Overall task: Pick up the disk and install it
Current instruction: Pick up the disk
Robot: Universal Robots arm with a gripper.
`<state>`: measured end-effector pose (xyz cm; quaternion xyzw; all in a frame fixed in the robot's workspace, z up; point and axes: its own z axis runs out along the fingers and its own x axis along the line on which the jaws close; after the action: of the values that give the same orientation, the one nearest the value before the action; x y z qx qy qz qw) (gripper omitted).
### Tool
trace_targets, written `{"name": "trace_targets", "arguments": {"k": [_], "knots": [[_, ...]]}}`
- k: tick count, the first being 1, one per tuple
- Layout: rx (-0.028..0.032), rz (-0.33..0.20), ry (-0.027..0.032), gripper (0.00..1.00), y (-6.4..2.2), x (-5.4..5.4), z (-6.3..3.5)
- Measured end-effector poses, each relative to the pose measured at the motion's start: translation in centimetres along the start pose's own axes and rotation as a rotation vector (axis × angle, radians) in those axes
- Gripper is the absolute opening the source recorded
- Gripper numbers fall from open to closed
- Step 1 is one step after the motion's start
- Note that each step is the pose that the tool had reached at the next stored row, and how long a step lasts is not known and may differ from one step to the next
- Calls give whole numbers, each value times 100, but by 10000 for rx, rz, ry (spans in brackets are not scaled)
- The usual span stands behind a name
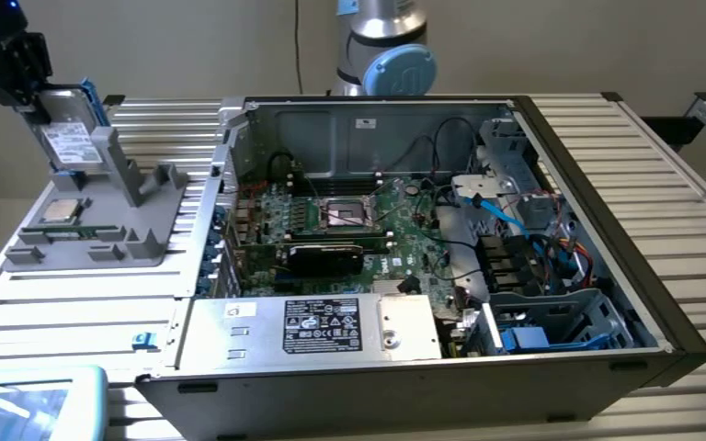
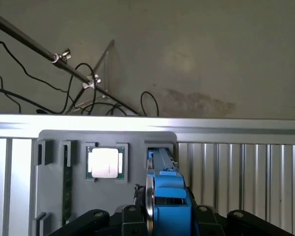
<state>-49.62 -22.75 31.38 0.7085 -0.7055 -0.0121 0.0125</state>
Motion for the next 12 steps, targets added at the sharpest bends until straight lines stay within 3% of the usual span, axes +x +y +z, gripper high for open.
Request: {"name": "trace_targets", "arguments": {"k": [12], "knots": [[68,1,0,37,17,0,-487]]}}
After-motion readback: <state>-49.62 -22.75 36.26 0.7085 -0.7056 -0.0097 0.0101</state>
